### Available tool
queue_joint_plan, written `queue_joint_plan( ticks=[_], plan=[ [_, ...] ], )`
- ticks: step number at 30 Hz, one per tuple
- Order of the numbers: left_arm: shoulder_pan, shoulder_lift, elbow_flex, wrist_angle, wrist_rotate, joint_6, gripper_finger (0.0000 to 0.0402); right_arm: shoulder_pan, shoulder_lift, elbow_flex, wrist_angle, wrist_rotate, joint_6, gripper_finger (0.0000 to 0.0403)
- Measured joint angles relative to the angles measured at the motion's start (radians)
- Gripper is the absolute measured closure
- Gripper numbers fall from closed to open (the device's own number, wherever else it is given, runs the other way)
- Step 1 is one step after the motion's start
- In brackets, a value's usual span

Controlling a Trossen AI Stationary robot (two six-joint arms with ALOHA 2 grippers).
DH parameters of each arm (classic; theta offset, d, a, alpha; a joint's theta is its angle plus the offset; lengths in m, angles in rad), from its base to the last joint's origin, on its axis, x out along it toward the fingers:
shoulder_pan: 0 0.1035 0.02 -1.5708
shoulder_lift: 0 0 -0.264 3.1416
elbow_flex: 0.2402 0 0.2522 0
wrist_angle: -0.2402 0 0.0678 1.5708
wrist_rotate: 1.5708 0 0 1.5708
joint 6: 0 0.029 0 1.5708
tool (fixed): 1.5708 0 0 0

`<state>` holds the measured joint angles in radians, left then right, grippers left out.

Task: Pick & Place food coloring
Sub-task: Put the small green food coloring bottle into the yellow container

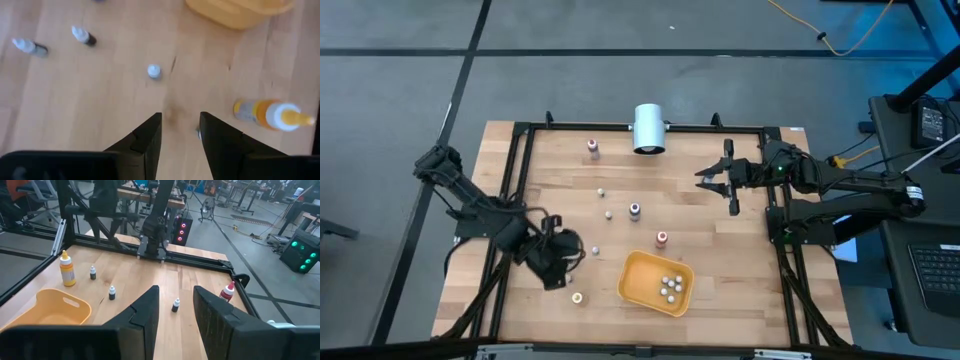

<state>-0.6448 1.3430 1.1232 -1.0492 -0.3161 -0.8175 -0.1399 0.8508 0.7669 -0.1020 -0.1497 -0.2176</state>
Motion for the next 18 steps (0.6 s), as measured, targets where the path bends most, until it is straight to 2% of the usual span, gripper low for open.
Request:
queue_joint_plan(
  ticks=[8, 18],
  plan=[
    [-0.121, 0.0, -0.081, 0.012, -0.01, -0.164, 0.0261, 0.0, 0.0, 0.0, 0.0, 0.0, 0.0, 0.028],
    [-0.157, 0.001, -0.198, 0.176, 0.031, -0.167, 0.0239, 0.0, 0.0, 0.0, 0.0, 0.0, 0.0, 0.028]
  ],
)
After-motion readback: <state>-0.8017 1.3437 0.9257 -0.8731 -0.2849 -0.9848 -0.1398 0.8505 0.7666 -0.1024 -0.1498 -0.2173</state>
